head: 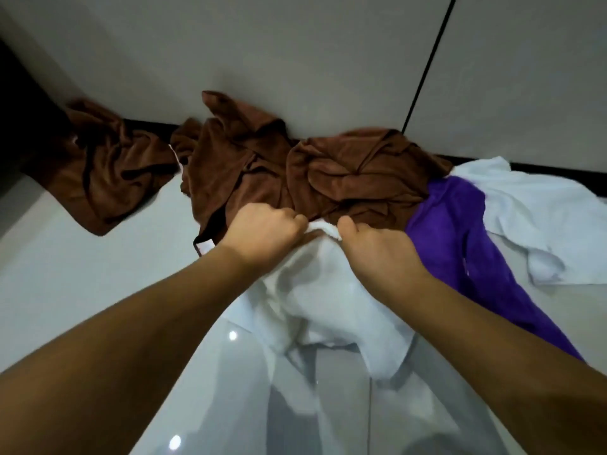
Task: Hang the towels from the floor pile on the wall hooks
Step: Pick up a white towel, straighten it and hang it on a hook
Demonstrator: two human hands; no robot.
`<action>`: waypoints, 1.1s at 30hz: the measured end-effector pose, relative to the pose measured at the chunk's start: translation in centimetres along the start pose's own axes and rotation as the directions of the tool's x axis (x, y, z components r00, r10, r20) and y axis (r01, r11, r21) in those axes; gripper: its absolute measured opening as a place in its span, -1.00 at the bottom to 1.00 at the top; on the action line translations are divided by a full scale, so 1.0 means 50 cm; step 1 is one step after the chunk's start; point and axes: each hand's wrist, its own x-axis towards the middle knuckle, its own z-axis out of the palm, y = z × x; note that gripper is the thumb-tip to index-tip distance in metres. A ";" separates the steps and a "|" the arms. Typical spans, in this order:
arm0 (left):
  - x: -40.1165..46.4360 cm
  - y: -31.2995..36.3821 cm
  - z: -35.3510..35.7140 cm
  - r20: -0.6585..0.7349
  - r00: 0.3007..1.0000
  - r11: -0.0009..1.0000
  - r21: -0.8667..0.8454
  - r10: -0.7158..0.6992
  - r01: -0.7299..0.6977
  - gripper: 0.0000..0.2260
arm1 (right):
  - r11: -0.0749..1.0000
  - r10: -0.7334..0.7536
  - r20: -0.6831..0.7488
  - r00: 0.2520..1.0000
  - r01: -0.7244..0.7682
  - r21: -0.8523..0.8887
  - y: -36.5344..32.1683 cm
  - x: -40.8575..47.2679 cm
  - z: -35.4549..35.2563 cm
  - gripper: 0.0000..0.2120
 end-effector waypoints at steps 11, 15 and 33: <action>0.218 -0.013 -0.211 0.200 0.980 0.978 -0.202 -0.013 0.054 -0.56 | 0.998 -0.059 0.235 0.970 0.058 0.010 0.136 0.104 -0.276 -0.63; 0.368 -0.026 -0.374 0.165 0.986 0.990 -0.128 -0.038 0.059 -0.56 | 0.999 -0.023 0.264 0.964 0.014 0.035 0.214 0.182 -0.481 -0.54; 1.098 -0.124 -1.266 -0.358 0.913 0.977 -0.010 0.195 -0.212 -0.57 | 0.897 0.227 0.094 0.969 -0.171 -0.407 0.523 0.493 -1.570 -0.53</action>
